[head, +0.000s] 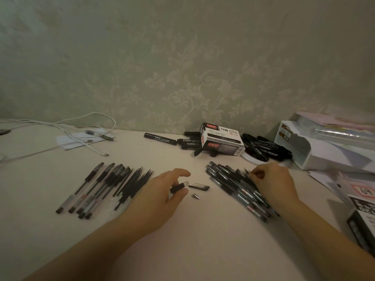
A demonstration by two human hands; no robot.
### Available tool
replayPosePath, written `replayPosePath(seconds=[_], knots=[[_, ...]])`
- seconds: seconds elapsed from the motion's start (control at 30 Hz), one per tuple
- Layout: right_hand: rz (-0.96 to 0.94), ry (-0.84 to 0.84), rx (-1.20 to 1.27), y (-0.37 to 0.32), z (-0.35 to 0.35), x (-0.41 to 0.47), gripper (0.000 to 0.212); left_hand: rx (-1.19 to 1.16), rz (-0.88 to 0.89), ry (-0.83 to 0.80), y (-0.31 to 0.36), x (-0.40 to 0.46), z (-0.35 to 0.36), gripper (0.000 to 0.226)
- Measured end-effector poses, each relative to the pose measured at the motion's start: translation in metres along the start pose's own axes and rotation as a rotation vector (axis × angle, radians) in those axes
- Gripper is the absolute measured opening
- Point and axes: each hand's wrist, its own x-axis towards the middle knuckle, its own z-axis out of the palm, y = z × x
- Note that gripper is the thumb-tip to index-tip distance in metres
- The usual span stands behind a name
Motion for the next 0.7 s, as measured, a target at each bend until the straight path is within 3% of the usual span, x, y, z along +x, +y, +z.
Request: replayPosePath(seconds=[0.17,0.43,0.6,0.7], knots=[[-0.019,0.013,-0.016,-0.002,0.0,0.0,0.01,0.029,-0.01,0.039,0.001,0.0,-0.004,0.03],[-0.391,0.061,0.097,-0.047,0.001,-0.021,0.008,0.234,-0.273,0.274,-0.014,0.005,-0.028,0.006],[-0.561,0.048,0.143,-0.073,0.019,-0.054,0.009,0.386,-0.362,0.263,-0.023,0.004,-0.038,0.027],[-0.615,0.003,0.171,-0.075,0.026,-0.063,0.01,0.395,-0.397,0.214,-0.023,0.003,-0.036,0.027]])
